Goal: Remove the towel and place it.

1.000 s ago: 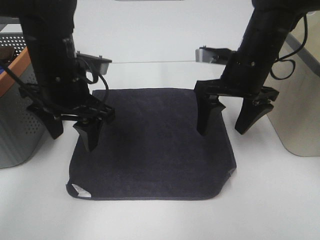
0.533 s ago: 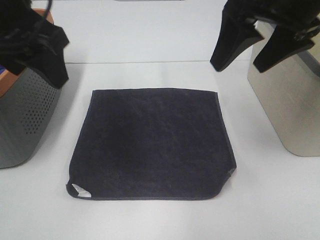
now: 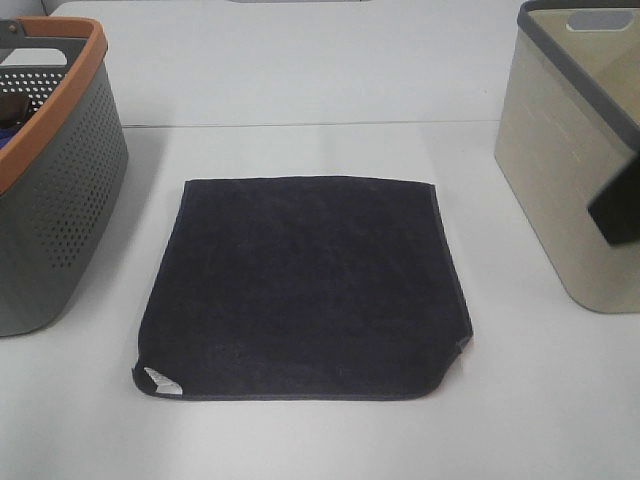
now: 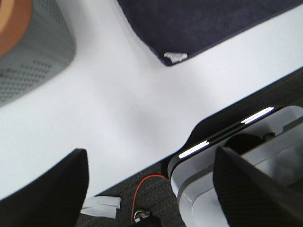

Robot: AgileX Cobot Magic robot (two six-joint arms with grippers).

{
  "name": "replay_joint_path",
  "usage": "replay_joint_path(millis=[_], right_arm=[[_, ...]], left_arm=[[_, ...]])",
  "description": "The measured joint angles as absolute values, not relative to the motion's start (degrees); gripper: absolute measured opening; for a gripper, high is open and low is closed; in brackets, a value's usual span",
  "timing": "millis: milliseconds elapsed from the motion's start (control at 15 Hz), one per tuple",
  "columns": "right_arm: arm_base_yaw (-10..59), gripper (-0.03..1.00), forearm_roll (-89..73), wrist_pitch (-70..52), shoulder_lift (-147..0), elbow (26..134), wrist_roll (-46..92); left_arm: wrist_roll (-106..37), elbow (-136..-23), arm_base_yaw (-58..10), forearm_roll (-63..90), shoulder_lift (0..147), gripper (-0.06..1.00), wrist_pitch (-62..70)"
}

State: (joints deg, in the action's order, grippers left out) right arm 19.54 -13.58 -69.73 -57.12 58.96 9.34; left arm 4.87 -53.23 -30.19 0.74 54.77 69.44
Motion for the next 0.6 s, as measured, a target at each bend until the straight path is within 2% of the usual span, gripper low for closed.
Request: replay_joint_path(millis=[333, 600], right_arm=[[19.54, 0.84, -12.43, -70.02, -41.83, 39.48, 9.34], [19.54, 0.84, -9.45, -69.96, -31.68, 31.80, 9.34]], left_arm=[[3.95, -34.84, -30.19, 2.12, 40.11, 0.70, 65.49], [0.00, -30.25, -30.19, 3.04, 31.63, 0.70, 60.45]])
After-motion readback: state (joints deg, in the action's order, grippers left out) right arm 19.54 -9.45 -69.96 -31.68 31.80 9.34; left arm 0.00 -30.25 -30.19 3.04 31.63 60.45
